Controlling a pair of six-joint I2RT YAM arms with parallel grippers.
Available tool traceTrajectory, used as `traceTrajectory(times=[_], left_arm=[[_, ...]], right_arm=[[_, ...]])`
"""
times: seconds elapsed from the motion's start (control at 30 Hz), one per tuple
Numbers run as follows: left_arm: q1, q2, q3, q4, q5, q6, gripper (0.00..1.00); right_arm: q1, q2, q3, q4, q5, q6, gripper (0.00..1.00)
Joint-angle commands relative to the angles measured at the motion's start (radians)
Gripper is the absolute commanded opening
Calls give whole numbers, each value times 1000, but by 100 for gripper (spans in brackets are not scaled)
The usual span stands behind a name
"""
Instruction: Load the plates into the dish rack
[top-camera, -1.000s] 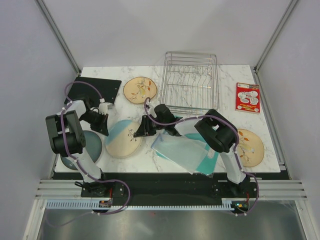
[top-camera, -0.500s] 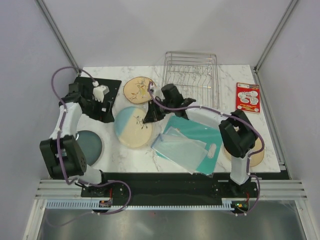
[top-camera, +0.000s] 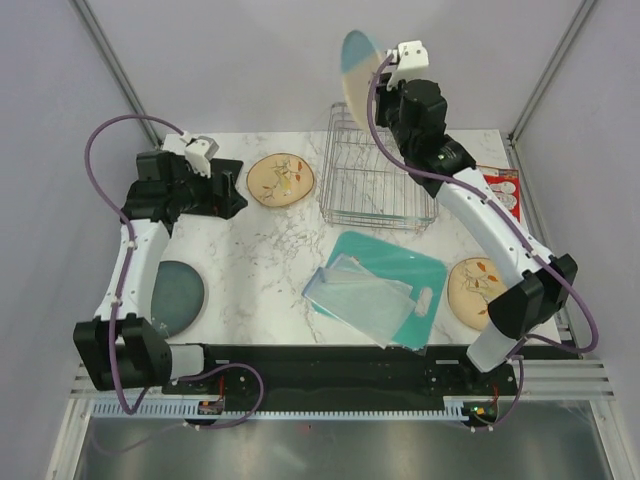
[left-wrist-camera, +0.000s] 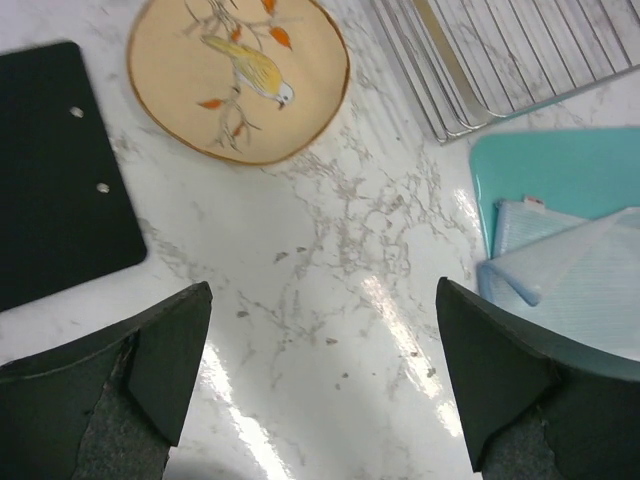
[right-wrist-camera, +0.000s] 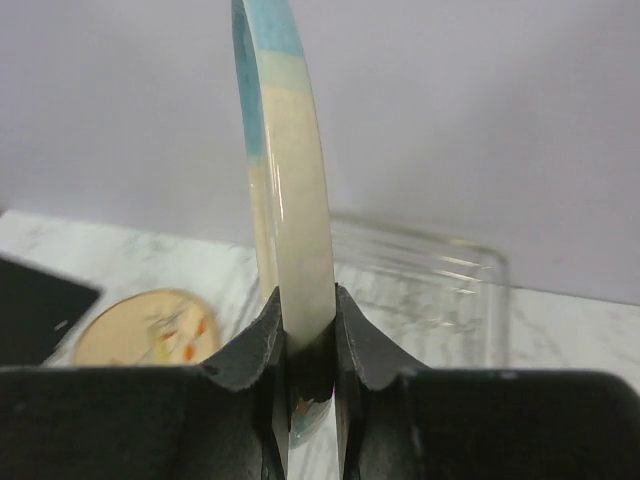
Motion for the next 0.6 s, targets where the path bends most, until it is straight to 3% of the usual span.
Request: traceTrajectory(times=[0.0, 0.2, 0.57], left_arm=[[-51, 73, 40, 19, 46, -139, 100], [-71, 106, 49, 20, -25, -185, 100], [-71, 72, -36, 43, -8, -210, 100]], right_arm=[[-53, 70, 120, 200, 367, -167, 0], [-129, 153, 171, 108, 401, -133, 0], [-252, 216, 142, 14, 315, -46, 0]])
